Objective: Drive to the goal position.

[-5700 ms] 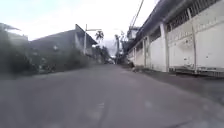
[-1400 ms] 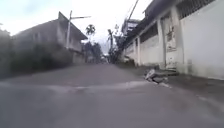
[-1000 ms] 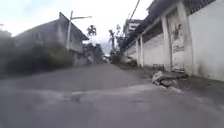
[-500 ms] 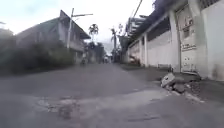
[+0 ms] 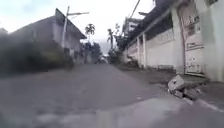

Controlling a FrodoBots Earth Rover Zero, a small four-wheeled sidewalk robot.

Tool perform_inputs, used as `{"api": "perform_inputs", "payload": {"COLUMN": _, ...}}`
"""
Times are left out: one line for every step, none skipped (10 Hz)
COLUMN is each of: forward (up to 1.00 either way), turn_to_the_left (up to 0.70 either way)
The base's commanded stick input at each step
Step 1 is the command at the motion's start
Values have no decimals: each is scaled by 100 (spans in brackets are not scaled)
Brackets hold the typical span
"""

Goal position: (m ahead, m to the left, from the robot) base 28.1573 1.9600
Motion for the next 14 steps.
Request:
{"api": "perform_inputs", "payload": {"forward": 100, "turn_to_the_left": 0}}
{"api": "perform_inputs", "payload": {"forward": 100, "turn_to_the_left": 0}}
{"api": "perform_inputs", "payload": {"forward": 100, "turn_to_the_left": 0}}
{"api": "perform_inputs", "payload": {"forward": 100, "turn_to_the_left": 0}}
{"api": "perform_inputs", "payload": {"forward": 100, "turn_to_the_left": 0}}
{"api": "perform_inputs", "payload": {"forward": 100, "turn_to_the_left": 0}}
{"api": "perform_inputs", "payload": {"forward": 100, "turn_to_the_left": 0}}
{"api": "perform_inputs", "payload": {"forward": 100, "turn_to_the_left": 0}}
{"api": "perform_inputs", "payload": {"forward": 100, "turn_to_the_left": 0}}
{"api": "perform_inputs", "payload": {"forward": 100, "turn_to_the_left": 0}}
{"api": "perform_inputs", "payload": {"forward": 100, "turn_to_the_left": 0}}
{"api": "perform_inputs", "payload": {"forward": 100, "turn_to_the_left": 0}}
{"api": "perform_inputs", "payload": {"forward": 100, "turn_to_the_left": 0}}
{"api": "perform_inputs", "payload": {"forward": 100, "turn_to_the_left": 0}}
